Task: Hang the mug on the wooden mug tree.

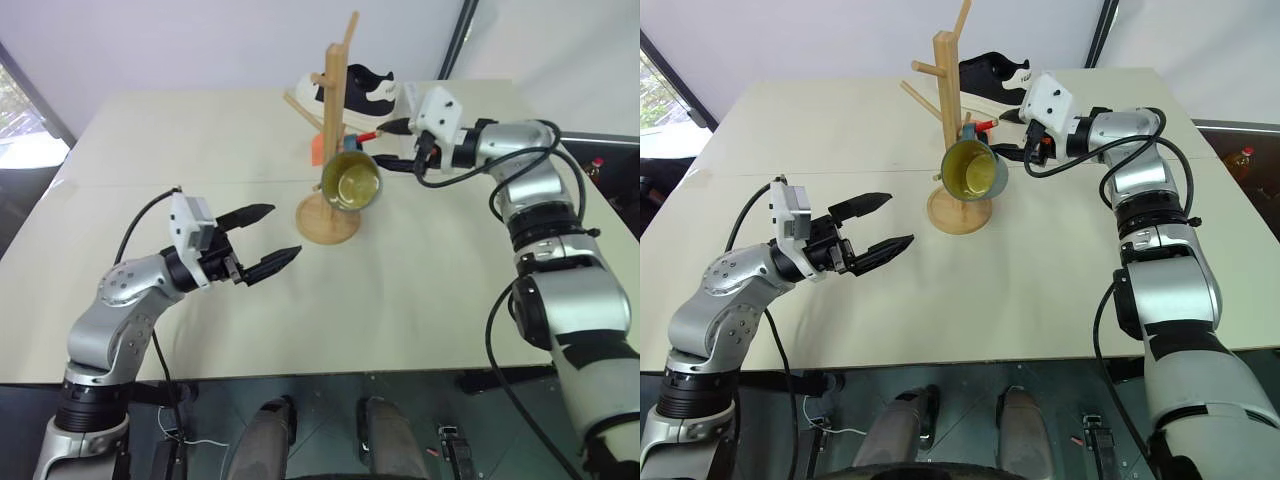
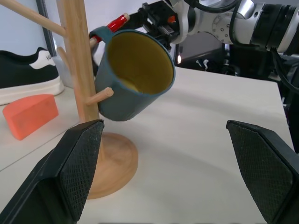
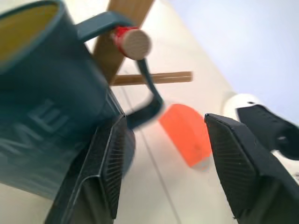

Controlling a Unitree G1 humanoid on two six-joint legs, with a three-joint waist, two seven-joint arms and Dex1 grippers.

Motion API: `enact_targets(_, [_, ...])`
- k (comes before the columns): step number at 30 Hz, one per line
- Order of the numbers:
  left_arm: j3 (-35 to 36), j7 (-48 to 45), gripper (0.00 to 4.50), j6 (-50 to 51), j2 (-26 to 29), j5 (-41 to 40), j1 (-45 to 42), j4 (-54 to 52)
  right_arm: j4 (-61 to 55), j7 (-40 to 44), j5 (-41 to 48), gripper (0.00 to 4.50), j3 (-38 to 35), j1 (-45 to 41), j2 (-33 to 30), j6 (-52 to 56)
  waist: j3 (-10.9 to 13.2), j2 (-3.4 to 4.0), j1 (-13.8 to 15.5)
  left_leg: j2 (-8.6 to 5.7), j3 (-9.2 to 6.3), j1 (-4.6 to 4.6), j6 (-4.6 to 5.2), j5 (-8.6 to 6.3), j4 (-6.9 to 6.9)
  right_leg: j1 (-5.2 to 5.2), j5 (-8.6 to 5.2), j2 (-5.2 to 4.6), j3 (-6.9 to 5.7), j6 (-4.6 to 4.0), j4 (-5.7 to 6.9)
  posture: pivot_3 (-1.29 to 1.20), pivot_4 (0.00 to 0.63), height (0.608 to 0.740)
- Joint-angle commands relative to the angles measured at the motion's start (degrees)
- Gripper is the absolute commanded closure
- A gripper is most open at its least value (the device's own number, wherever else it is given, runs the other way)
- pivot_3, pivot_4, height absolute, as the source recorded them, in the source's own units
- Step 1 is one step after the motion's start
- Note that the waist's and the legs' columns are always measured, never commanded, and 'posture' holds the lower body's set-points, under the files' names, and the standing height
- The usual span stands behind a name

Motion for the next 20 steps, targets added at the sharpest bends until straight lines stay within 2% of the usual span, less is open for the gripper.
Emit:
enact_targets(1, [2.0,1.5,0.0,-1.1,-0.3,-0.1,0.5,-1.3,-1.3,-3.8,1.9,2.04,-5.0,-0.7,-3.8,-0.5,0.0,0.0,0.2,0.0,0.0,0.0,-0.01,0.0,0.0,0.0,0.0,0.0,0.0,0.0,0.01,0.0,0.15,0.74])
enact_targets(6, [4.8,8.3,0.0,-2.8,-2.3,3.5,2.5,3.5,-7.9,-9.2,8.7,2.04,-13.7,8.7,-5.9,3.5,0.0,-0.02,0.2,0.0,0.01,0.02,-0.01,0.01,-0.01,0.05,0.0,0.0,0.04,0.0,-0.04,0.0,0.15,0.74])
enact_targets(11, [8.8,15.3,0.0,-7.8,-5.3,8.0,5.5,10.3,-24.0,-16.6,15.8,2.04,-20.8,27.9,-1.6,10.9,0.0,-0.02,0.1,0.02,0.07,0.24,0.01,0.01,-0.04,0.2,0.0,0.0,0.11,0.0,0.01,0.0,0.15,0.74])
enact_targets(15, [10.5,18.5,0.0,-9.8,-7.1,9.8,7.1,14.7,-36.2,-20.8,18.9,2.04,-21.7,41.8,3.9,15.3,0.0,-0.01,0.2,0.03,0.11,0.43,0.01,0.01,0.0,0.23,-0.03,0.0,0.2,-0.02,0.28,0.0,0.15,0.74])
enact_targets(20, [10.5,19.0,0.0,-11.7,-7.3,11.6,8.8,17.9,-42.5,-22.9,20.2,2.04,-20.9,49.0,7.6,17.8,0.0,0.0,0.1,0.07,0.27,0.82,0.0,0.01,0.03,0.49,-0.2,0.0,0.46,-0.11,0.34,0.0,0.15,0.74])
